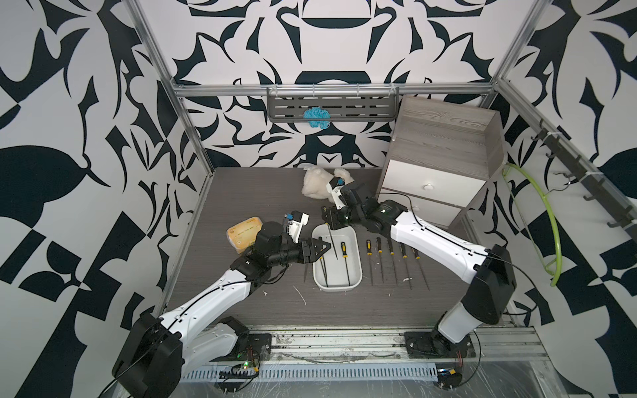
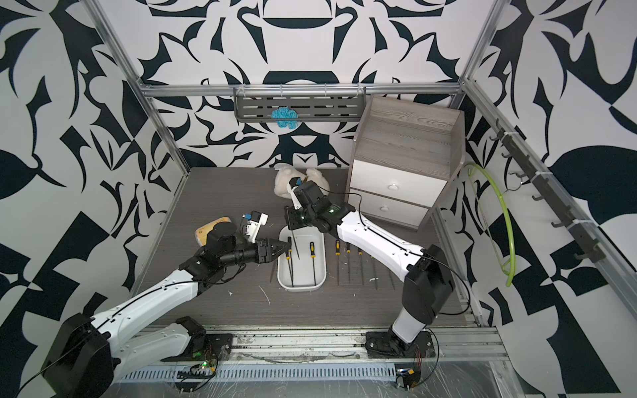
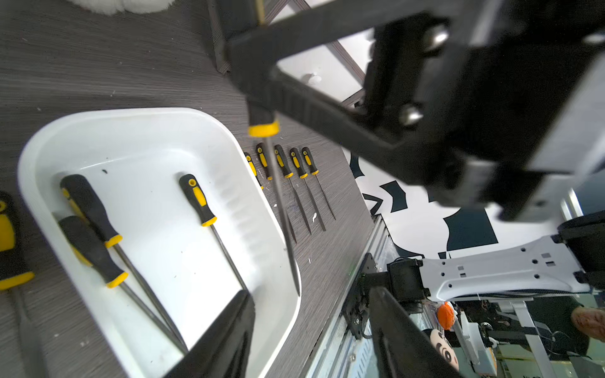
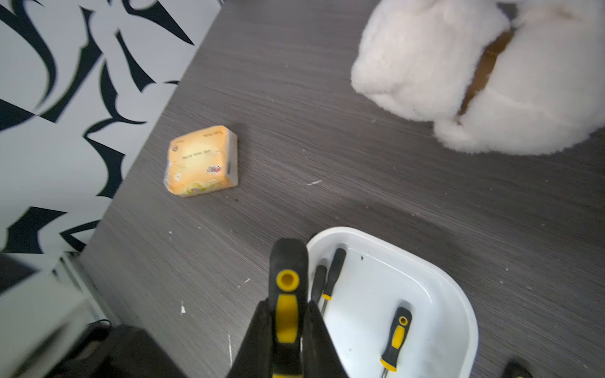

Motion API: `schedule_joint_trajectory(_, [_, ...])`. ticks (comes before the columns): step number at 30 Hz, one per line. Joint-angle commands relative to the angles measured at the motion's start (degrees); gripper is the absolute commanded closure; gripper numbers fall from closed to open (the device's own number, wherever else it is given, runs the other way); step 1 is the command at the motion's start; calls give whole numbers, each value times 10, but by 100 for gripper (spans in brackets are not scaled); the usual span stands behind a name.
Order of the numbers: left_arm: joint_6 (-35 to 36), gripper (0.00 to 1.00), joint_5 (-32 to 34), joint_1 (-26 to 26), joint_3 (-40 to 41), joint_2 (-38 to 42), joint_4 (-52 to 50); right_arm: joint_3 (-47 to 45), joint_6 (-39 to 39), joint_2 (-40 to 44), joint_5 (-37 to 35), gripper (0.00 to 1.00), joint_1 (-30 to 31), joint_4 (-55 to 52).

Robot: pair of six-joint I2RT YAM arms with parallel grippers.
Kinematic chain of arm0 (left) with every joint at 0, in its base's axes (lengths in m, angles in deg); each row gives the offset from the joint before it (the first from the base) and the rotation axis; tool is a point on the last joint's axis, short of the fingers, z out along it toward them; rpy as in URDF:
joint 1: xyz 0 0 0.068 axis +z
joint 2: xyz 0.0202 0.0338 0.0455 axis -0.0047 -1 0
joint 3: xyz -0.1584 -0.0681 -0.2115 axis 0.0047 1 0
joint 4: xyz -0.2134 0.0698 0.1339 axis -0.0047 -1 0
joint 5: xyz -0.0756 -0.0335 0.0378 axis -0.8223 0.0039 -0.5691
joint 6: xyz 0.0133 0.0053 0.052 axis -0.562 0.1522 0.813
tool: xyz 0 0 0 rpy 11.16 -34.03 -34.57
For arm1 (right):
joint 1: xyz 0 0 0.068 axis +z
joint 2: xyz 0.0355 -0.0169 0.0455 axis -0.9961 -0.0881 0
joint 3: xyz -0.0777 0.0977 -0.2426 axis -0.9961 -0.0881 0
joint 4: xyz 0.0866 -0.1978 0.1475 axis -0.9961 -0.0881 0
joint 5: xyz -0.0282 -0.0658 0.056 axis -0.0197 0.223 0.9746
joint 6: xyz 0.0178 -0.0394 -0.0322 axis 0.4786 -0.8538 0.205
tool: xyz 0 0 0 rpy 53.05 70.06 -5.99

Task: Take the file tool out of the storage box
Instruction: Pick up the file tool from the storage box.

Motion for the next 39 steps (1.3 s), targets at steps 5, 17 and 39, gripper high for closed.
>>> schedule_joint_trajectory(5, [-45,39,-41,-1,11,-45,106,-58,68,41,62,100,2,113])
schedule_joint_trajectory(17, [-55,56,-46,-2,13,-56,104,-62,66,43,33,100,2,148])
schedule_joint_trajectory(39, [-50,91,-61,-8,-2,-82,75,-55,58,34,11,100,-2,147])
